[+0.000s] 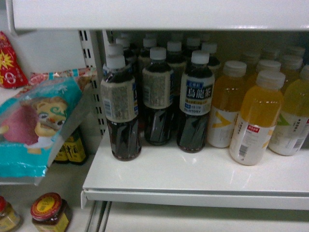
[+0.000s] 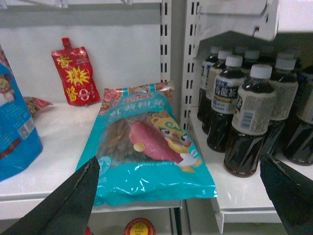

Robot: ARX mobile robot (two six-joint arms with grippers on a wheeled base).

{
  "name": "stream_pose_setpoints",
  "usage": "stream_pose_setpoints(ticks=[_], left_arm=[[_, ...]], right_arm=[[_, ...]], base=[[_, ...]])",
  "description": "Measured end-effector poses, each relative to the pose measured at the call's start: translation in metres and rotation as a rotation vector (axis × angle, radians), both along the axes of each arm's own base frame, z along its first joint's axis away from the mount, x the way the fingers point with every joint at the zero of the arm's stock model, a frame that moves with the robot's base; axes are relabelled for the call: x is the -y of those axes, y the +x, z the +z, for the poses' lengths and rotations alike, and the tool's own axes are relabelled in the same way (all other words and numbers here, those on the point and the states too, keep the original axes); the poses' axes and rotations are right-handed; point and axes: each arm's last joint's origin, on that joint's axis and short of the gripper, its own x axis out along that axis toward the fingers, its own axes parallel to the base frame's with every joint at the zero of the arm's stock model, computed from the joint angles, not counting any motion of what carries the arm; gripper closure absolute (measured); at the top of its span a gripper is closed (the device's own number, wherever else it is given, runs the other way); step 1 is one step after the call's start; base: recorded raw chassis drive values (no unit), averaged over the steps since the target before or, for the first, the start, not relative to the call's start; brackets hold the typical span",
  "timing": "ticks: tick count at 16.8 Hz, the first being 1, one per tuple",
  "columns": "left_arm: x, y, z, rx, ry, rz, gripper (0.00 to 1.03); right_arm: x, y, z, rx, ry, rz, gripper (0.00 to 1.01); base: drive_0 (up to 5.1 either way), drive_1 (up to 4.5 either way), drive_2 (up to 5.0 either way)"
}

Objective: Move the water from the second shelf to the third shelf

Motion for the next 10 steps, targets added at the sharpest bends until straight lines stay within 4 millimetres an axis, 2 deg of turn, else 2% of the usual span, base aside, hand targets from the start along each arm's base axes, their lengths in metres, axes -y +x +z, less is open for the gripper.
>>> stream_pose_setpoints(ticks=[10], left_arm=[[0.0,0.0,-0.0003,-0.003,0.0,0.0,0.05]], right_arm=[[0.0,0.0,-0.0002,-0.002,0.0,0.0,0.03]], base=[[0.0,0.0,0.0]])
